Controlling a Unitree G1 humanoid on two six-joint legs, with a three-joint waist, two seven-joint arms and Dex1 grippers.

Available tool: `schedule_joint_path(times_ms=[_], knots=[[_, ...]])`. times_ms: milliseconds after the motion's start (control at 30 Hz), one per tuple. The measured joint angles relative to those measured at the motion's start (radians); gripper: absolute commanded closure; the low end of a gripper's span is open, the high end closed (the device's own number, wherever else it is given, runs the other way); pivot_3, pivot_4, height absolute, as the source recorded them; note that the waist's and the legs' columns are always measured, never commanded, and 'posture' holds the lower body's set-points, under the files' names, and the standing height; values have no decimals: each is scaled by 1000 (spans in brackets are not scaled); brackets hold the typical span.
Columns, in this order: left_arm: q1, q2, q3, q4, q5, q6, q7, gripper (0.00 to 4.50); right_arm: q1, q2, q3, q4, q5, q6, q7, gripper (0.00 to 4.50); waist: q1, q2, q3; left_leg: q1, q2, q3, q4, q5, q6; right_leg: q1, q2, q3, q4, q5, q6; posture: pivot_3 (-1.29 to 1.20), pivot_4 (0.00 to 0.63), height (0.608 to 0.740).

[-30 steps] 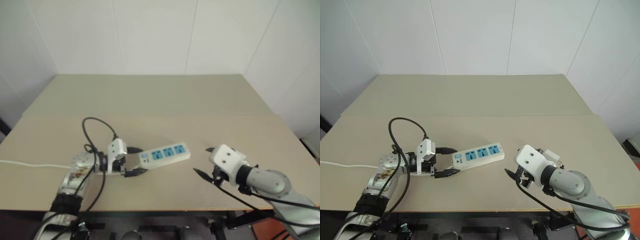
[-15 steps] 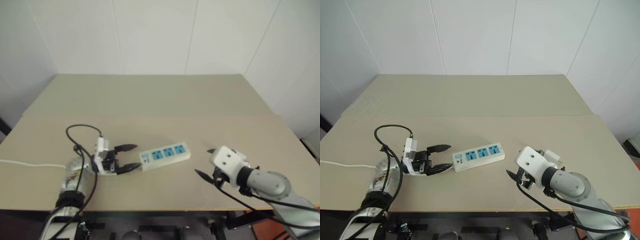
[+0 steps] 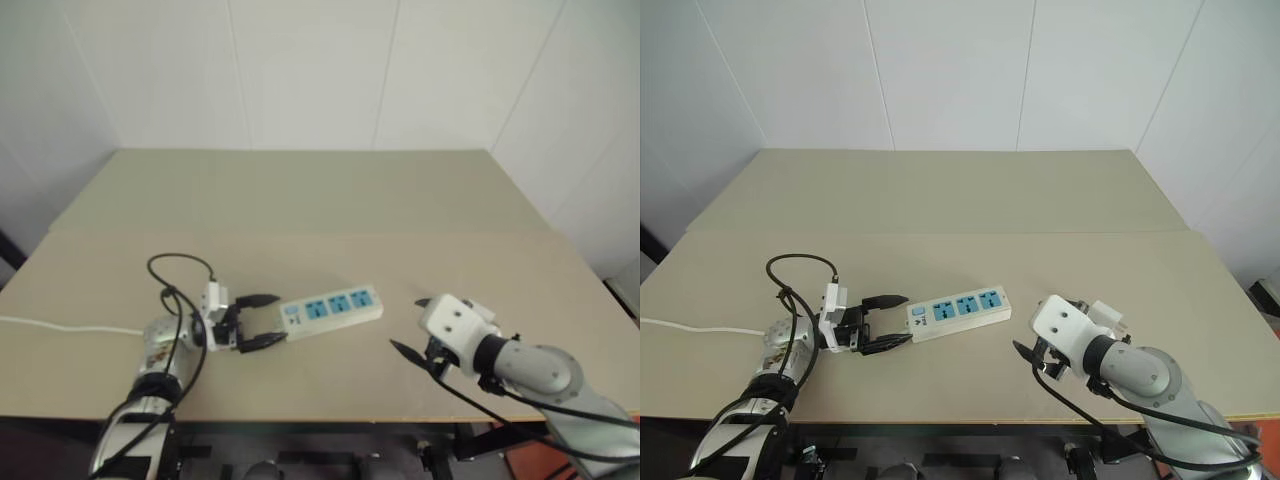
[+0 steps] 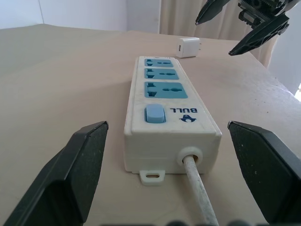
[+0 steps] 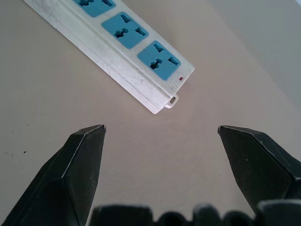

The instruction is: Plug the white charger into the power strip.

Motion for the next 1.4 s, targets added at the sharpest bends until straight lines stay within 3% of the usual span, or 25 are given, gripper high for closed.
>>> schedule_joint_path(times_ms=[967, 1133, 1400], knots=[[-64, -53, -15, 124, 96, -131, 46, 62, 0, 22, 15, 0, -36, 10, -1, 0, -1, 4, -5, 2, 0, 0, 0, 0, 0, 2, 0, 0, 0, 0, 0, 0, 150, 740], [-69, -53, -15, 138, 103, -134, 40, 1225, 0, 25, 15, 0, -39, 12, -1, 0, -1, 4, -5, 3, 0, 0, -1, 0, 0, 3, 0, 0, -1, 0, 0, 0, 150, 740], [-72, -56, -16, 139, 116, -135, 38, 1266, -3, 31, 14, -1, -36, 28, 5, 0, 0, 5, -6, 4, 0, 0, -1, 0, 0, 5, 0, 0, -1, 0, 1, 0, 150, 740]])
